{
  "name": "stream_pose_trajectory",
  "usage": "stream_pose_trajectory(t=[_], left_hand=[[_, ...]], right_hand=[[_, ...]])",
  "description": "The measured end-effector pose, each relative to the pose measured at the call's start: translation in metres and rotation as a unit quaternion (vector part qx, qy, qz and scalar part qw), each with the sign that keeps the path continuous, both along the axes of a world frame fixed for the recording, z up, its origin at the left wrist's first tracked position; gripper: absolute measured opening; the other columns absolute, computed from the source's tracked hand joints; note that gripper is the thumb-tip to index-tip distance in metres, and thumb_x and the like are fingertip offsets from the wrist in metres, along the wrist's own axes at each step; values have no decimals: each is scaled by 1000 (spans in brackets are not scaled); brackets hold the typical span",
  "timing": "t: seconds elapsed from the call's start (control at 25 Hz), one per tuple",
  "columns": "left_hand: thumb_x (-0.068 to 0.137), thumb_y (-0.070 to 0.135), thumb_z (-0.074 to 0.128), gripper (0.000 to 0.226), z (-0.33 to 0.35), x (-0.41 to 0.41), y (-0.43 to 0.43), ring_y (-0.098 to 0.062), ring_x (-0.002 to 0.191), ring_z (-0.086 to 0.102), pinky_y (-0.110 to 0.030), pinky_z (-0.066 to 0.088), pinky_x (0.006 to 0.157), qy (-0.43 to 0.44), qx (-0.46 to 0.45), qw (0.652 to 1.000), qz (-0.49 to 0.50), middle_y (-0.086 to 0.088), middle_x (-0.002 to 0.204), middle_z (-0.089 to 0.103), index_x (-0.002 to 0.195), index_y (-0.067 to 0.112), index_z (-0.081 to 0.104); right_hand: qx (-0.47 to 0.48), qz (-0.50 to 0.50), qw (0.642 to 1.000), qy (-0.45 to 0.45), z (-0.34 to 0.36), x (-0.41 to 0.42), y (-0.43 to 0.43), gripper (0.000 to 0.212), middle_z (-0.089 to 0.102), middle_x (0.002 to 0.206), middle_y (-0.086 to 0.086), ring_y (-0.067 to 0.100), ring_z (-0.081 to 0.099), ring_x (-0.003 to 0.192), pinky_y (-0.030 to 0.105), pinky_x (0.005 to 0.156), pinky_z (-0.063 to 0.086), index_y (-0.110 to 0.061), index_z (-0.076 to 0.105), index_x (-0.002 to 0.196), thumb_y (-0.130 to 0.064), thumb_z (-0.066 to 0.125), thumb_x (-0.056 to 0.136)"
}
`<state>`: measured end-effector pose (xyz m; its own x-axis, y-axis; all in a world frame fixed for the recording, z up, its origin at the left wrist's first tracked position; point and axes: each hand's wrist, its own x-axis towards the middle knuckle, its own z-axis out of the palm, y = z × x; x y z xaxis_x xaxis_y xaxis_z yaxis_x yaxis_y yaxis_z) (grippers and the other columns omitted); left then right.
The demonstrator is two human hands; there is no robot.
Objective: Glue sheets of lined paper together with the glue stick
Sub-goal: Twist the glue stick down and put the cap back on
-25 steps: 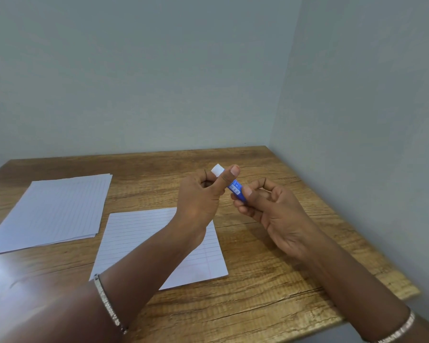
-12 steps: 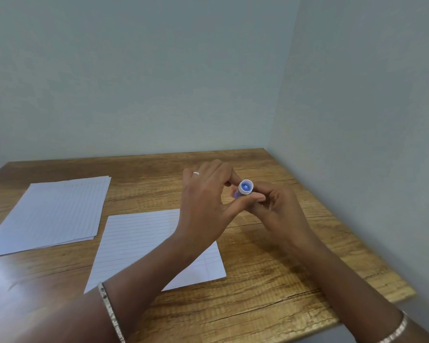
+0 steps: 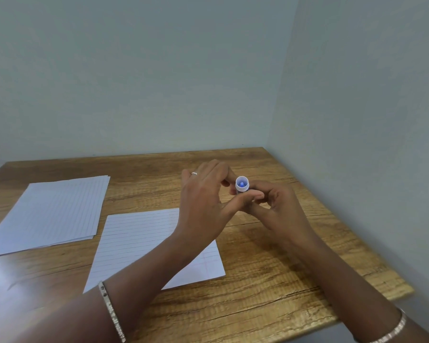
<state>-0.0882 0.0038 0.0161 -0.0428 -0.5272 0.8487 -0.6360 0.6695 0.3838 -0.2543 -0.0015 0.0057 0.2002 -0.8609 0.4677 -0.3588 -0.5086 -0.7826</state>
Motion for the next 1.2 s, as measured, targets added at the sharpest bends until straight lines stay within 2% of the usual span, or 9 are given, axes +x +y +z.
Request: stream_pose_trajectory(t=[0.24,0.36,0.48,0.68,0.8,0.88,0.96,1.08,1.2], left_hand=[[73,65,70,45,-3,-1,-2,-8,75,59,-38,43,77,16,52,998,-11,14,75,60,76,22,61],[64,79,67,55,0,9,-12,-2,86,63,-47,50,83,19,136,990,-35,20,87,67,90,30,68],[60,84,61,72,-2,24,-26,1,99,60,-45,49,93,-29,227,974,-7,26,107,64,117,39,61],[90,51,61,59,-15,36,-40,-16,136,43,-50,27,110,-192,317,923,101,13,143,54,145,37,43],[96,45,55,48,-20,31,-41,-19,137,42,-48,24,105,-239,309,913,118,11,139,58,142,39,47],[95,44,56,31,-22,29,-41,-16,126,51,-45,26,102,-244,274,921,129,13,125,66,126,40,60],[92,45,62,19,-23,30,-43,-12,108,61,-40,34,97,-197,243,943,111,13,107,70,109,35,66],[84,48,71,27,-15,26,-35,-4,80,65,-27,51,74,-7,232,972,39,12,86,69,97,25,66],[86,47,71,33,-1,19,-24,-5,65,69,-24,52,64,193,311,930,-33,4,82,75,100,18,62]], right_hand=[[-2,2,1000,-6,2,2,3,21,72,75,-12,18,67,73,43,71,59,-30,71,79,-29,88,67],[27,-14,999,-11,0,1,0,26,78,86,-8,15,75,82,45,81,61,-24,74,96,-19,88,75],[55,-77,995,-28,-2,-2,-3,28,80,98,-10,6,76,88,41,88,61,-24,72,113,-25,81,86],[71,-76,994,-23,-3,0,-4,16,79,102,-5,7,75,88,49,89,59,-35,65,113,-31,67,98],[104,-67,992,-25,-7,1,-5,27,80,104,-7,6,75,91,43,92,57,-36,54,120,-30,67,98],[120,-71,990,-28,-8,1,-6,29,80,104,-7,7,75,92,44,94,56,-34,51,120,-32,69,97],[128,-80,988,-25,-9,1,-7,30,79,105,-6,7,75,92,43,94,57,-33,51,119,-32,70,96],[129,-82,988,-21,-8,0,-7,28,79,102,-6,5,75,89,44,92,59,-34,53,116,-32,71,95],[115,-70,991,-12,-10,-1,-6,26,79,102,-5,12,73,93,52,89,59,-36,57,113,-32,73,93]])
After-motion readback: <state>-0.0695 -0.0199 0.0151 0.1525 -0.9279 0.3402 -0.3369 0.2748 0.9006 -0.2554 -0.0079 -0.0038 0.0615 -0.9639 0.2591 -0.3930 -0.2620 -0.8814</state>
